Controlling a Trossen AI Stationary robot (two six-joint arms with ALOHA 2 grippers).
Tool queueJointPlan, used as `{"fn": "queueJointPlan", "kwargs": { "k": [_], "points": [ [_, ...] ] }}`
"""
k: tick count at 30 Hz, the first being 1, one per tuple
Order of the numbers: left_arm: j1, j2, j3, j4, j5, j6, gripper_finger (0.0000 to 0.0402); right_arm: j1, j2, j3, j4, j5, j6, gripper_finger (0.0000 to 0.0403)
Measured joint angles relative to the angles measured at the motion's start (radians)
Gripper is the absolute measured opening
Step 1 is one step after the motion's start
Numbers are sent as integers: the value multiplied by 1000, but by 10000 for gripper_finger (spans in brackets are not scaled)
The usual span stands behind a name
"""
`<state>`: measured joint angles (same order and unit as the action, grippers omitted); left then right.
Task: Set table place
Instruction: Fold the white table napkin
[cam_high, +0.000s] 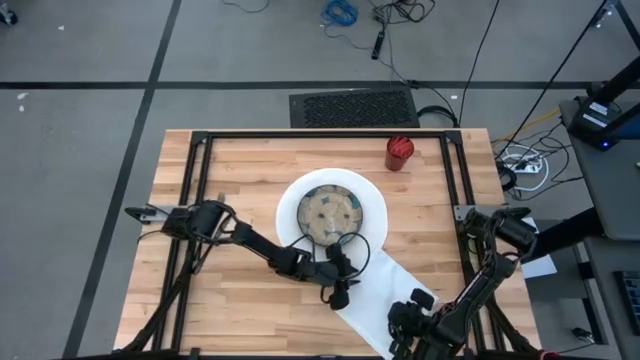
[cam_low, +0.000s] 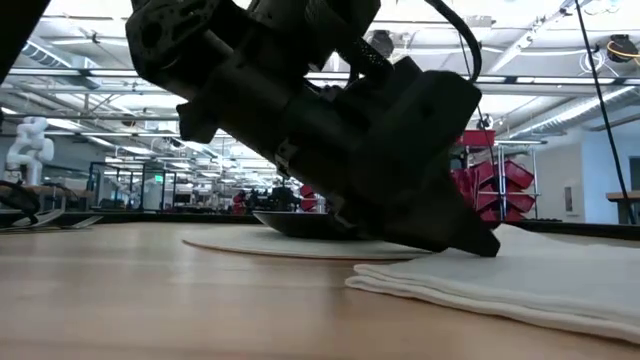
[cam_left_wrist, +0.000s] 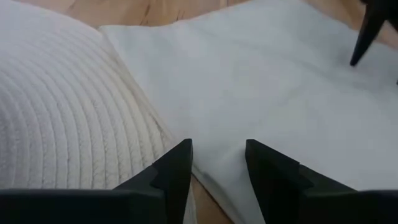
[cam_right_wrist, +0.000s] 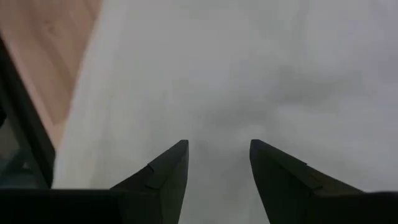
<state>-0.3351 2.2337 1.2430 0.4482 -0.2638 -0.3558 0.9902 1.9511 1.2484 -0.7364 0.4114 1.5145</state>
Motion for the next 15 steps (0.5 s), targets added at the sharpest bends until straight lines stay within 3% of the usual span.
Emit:
{"fn": "queueJointPlan", "kwargs": {
  "k": [15],
  "points": [
    [-42,-64,-1,-207,-46,3,139,13,-3,0,-218,-78,144,160]
  ]
}}
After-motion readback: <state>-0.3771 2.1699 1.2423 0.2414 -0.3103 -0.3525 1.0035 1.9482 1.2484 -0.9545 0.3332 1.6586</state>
